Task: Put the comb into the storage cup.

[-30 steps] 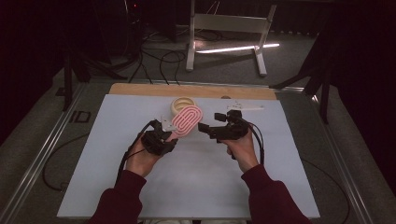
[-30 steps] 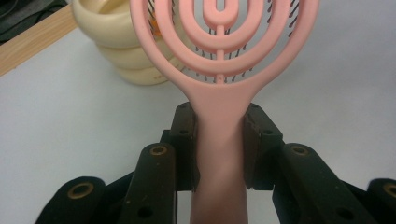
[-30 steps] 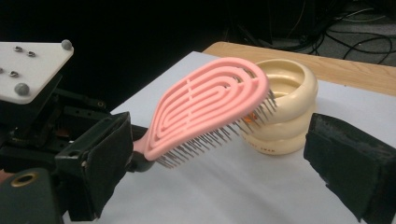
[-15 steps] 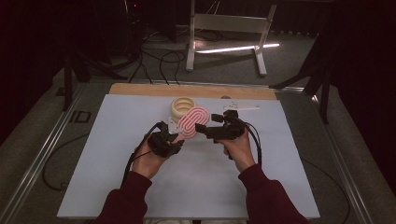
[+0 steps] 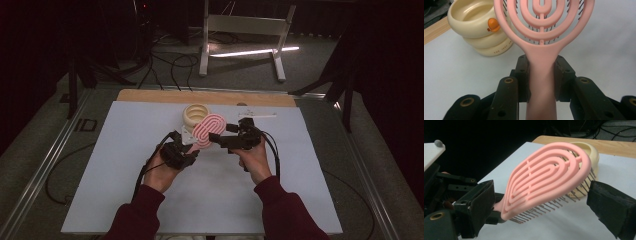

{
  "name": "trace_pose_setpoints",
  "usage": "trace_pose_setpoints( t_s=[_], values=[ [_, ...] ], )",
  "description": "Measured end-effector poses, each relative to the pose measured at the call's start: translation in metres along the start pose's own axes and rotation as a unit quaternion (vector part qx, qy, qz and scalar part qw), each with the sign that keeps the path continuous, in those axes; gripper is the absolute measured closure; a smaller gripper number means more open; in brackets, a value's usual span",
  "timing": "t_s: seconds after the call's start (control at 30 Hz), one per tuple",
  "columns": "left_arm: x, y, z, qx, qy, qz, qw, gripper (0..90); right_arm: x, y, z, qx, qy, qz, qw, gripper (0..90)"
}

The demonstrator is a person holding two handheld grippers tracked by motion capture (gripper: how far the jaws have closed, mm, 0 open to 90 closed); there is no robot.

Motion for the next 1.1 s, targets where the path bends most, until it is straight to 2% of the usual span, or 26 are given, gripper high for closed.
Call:
trace_pose_setpoints(
  t_s=[0.33, 0.53, 0.67, 0.93, 0.97, 1.1],
  values=[
    [0.003, -0.004, -0.005, -0.006, -0.015, 0.006, 0.9998, 69.9, -0.006, 0.001, 0.002, -0.008, 0.013, -0.004, 0.9999, 8.2],
    [0.003, -0.007, -0.007, -0.010, -0.022, 0.007, 0.9997, 69.9, -0.010, 0.001, 0.003, -0.022, 0.028, -0.009, 0.9993, 9.1],
    [0.004, -0.009, -0.007, -0.016, -0.028, 0.006, 0.9995, 69.8, -0.010, 0.000, 0.003, -0.035, 0.029, -0.015, 0.9989, 14.9],
    [0.002, -0.012, -0.007, -0.020, -0.033, 0.009, 0.9992, 69.8, -0.010, 0.000, 0.002, -0.052, 0.028, -0.014, 0.9981, 35.8],
    [0.002, -0.012, -0.007, -0.019, -0.033, 0.010, 0.9992, 69.9, -0.010, -0.001, 0.002, -0.055, 0.030, -0.017, 0.9979, 41.1],
    [0.000, -0.012, -0.006, -0.017, -0.033, 0.015, 0.9992, 69.9, -0.009, -0.001, 0.001, -0.062, 0.034, -0.034, 0.9970, 46.6]
  ],
)
Point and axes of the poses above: each handheld gripper's, and its own axes: x roughly backward along the jaws, z roughly out of its underside, y roughly to its left, the point moved 1 cm from there along -x, roughly forward along the jaws, and after that the axes turned 15 degrees about -x, right-handed, at the moved point
